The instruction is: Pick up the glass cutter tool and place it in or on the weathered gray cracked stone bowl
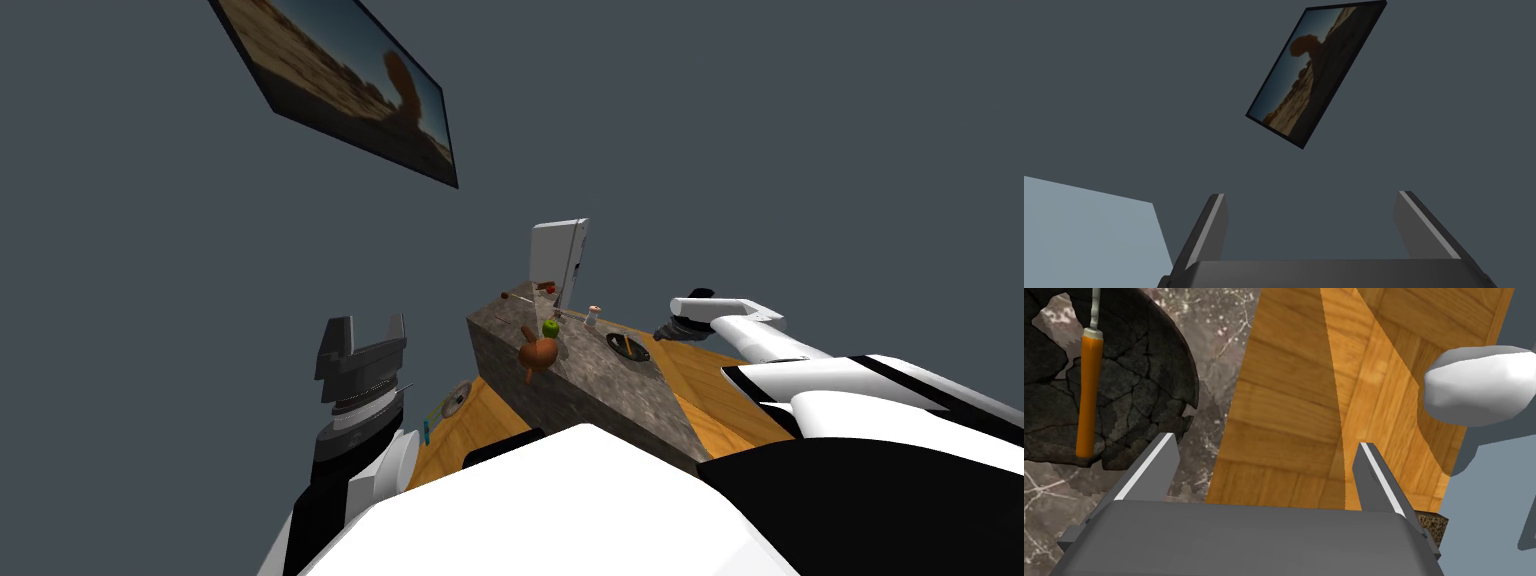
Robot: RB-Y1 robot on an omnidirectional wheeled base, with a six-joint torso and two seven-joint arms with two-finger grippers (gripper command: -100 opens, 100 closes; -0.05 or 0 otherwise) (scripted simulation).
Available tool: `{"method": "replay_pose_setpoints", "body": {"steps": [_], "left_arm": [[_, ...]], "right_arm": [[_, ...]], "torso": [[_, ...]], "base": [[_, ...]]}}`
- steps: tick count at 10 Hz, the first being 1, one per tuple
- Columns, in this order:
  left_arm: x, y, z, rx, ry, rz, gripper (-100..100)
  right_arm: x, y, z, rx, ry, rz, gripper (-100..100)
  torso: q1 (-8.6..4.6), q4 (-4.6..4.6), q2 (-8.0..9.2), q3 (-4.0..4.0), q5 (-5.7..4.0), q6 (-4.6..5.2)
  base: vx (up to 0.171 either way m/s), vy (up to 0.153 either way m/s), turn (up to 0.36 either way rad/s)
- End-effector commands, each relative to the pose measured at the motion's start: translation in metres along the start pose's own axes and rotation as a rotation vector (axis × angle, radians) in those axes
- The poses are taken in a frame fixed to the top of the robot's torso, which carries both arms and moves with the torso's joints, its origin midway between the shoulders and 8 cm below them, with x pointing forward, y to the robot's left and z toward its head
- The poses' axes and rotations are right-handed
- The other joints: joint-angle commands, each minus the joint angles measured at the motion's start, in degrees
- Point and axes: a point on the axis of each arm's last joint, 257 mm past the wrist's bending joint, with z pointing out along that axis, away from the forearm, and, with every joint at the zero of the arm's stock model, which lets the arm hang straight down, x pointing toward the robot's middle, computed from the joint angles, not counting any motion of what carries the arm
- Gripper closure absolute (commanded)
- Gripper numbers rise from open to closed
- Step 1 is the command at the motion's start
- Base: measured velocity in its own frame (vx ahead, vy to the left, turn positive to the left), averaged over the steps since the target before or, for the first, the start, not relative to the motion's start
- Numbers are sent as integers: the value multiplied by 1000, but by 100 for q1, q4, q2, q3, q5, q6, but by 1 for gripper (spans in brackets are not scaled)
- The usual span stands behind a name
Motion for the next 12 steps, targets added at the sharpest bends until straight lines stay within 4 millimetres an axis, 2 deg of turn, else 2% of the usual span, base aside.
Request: {"method": "replay_pose_setpoints", "body": {"steps": [1,3,5,6,7,12], "left_arm": [[0,0,0,0,0,0,0],[0,0,0,0,0,0,0],[0,0,0,0,0,0,0],[0,0,0,0,0,0,0],[0,0,0,0,0,0,0],[0,0,0,0,0,0,0]], "right_arm": [[7,6,-14,-2,-2,6,-100],[11,10,-24,-4,-3,10,-100],[19,18,-44,-8,-6,17,-100],[16,15,-37,-7,-4,15,-100],[16,15,-38,-7,-6,15,0],[15,15,-38,-7,-6,15,0]], "torso": [[0,0,0,0,0,0],[-3,2,9,5,0,0],[-2,3,10,6,1,0],[-2,3,12,7,1,-1],[-2,2,7,5,-1,1],[0,0,0,0,-1,0]], "base": [[-20,-6,38],[-26,-16,38],[-28,-12,34],[-15,-7,10],[0,0,0],[0,0,0]]}}
